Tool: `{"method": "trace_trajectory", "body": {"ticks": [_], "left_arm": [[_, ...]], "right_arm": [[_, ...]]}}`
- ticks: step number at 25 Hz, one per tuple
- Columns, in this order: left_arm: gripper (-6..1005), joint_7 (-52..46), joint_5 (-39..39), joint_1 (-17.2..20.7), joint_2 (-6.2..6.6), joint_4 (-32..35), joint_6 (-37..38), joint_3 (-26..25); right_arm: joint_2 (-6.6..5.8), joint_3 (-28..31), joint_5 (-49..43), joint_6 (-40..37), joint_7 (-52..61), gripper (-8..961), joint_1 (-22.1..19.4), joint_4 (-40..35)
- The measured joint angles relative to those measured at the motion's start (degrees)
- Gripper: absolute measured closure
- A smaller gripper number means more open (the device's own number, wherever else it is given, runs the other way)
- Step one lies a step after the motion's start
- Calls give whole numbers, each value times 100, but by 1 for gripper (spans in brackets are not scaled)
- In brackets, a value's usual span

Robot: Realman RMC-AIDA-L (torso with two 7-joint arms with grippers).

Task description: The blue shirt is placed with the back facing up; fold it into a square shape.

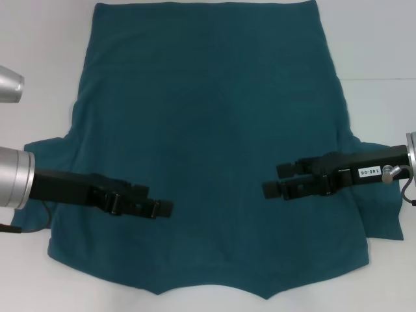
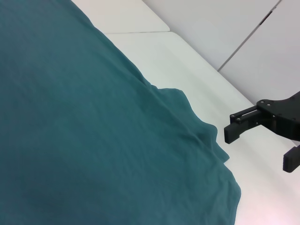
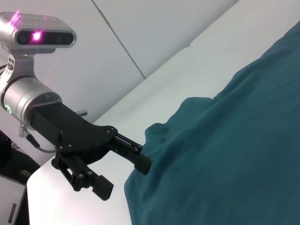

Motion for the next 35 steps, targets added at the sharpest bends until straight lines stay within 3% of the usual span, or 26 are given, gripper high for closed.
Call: {"method": "trace_trajectory", "body": {"ticks": [24,30,33,35], "left_arm": [[127,-229,14,1,39,0,-112,-109],[127,-1550,58,110,277,-28,-800,-333],[127,-2108,80,151,464,-348,-1166,-978],[127,-2187,163,147,654,-874,-1344,-1831]], "right_arm": [[9,0,0,32,12,35,0,0],[5,339,0,125,354,37,20,79],[-60,600,1,297,966,39,61,178],[-141,752,37,430,1452,39,86,312]]}}
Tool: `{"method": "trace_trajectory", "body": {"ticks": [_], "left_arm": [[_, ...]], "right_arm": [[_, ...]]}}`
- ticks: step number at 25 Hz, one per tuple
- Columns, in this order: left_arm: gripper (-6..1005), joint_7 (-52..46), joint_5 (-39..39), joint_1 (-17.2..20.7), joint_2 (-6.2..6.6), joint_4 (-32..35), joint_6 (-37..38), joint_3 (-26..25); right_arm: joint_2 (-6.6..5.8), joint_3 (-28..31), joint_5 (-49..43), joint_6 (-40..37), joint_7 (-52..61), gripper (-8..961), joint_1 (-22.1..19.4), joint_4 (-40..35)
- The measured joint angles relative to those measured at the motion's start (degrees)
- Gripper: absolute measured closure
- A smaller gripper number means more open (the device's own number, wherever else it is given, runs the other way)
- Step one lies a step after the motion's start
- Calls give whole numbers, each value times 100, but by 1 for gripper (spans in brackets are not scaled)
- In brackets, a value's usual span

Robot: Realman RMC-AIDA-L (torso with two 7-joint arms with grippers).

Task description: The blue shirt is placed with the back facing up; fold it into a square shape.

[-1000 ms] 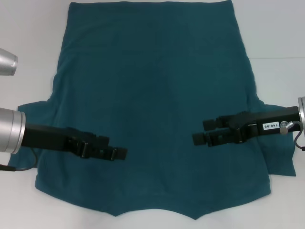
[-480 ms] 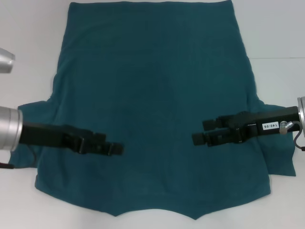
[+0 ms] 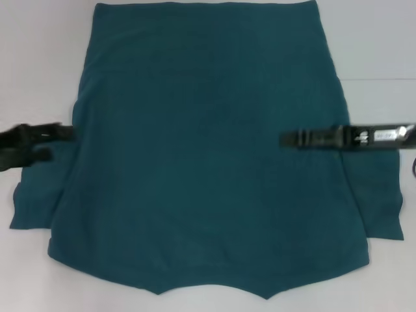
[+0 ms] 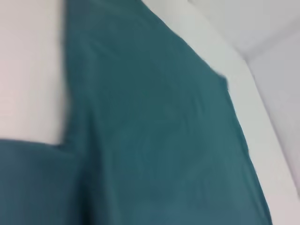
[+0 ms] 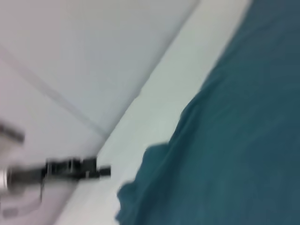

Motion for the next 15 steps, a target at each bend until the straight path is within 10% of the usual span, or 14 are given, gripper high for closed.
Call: {"method": "trace_trajectory", "body": {"ticks": [9,15], "left_arm": [[127,8,549,177,36,-243,-668,-584],[127,64,550,242,15,-433,-1109,-623]], "right_arm": [[-504,211,490,363,785,43,81,693],[-528,230,494,395,793,45,100,725]]}}
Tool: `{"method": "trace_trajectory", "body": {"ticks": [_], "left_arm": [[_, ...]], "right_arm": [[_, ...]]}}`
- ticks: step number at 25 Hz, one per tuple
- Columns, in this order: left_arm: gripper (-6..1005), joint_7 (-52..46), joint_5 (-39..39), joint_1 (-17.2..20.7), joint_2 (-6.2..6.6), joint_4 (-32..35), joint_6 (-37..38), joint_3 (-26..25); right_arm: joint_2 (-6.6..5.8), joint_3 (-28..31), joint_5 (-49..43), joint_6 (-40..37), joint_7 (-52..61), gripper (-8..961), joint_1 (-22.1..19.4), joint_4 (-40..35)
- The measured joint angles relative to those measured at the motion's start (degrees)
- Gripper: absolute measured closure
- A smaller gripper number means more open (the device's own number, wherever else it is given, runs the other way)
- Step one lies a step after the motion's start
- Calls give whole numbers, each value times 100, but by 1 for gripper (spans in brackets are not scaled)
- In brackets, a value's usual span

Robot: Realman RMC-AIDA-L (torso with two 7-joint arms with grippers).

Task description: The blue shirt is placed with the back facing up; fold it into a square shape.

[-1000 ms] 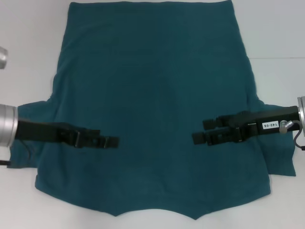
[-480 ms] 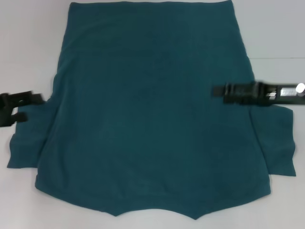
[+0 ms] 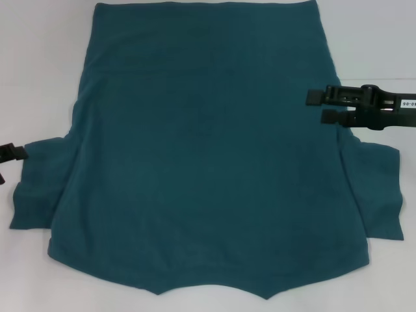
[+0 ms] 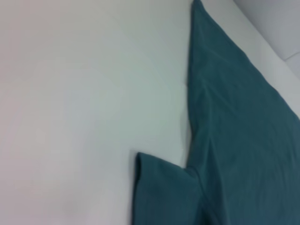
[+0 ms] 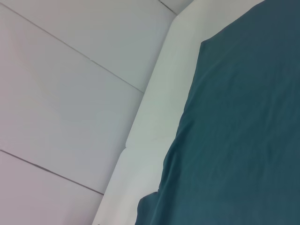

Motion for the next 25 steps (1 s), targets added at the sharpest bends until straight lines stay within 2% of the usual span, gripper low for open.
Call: {"method": "trace_trajectory", "body": {"ticks": [11,25], "left_arm": [[126,185,41,22,-5,-350,-391,50],[126,260,51,26,-45,-613,-419,96]], "right_arm": [[16,39,7,57,4,49,-18,9],[27,122,7,64,5,54,-54,9]]}}
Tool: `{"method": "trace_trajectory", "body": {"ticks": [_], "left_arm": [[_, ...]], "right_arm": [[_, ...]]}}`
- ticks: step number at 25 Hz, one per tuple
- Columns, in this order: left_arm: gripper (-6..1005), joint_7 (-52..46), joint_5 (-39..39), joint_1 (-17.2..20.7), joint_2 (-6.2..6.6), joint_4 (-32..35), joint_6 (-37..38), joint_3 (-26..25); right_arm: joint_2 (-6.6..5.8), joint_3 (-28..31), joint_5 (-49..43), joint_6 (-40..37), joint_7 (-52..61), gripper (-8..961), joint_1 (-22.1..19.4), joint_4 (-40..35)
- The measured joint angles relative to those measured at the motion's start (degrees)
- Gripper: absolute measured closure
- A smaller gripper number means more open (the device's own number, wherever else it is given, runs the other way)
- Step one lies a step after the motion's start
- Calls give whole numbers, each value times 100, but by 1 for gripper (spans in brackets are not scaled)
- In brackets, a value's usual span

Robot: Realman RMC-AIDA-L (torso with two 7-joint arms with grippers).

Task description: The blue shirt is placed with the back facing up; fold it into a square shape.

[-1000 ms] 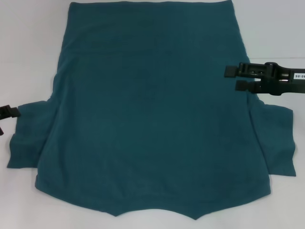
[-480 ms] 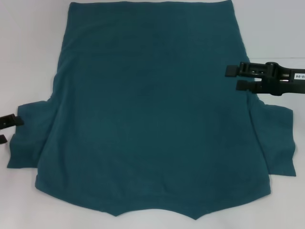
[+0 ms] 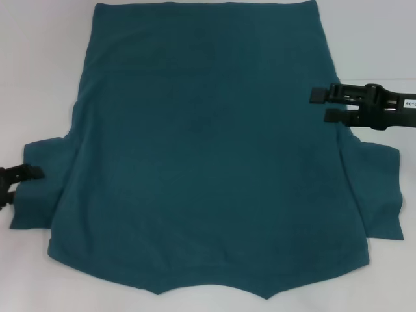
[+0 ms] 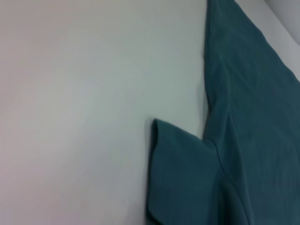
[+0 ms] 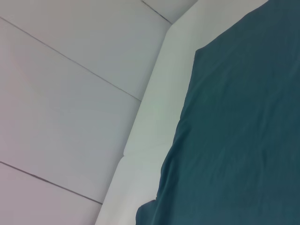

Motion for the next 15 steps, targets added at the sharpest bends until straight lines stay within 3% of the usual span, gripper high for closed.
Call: {"method": "trace_trajectory", "body": {"ticks": [12,15], "left_arm": [[126,-106,-19,-51,8,-15,54,136],[215,-105,-8,-52,16,12,54,138]], "right_arm": [[-30,221,-2,7,-38,59,-67,149],[-32,232,-2,8,-47,60,-81,151]]}}
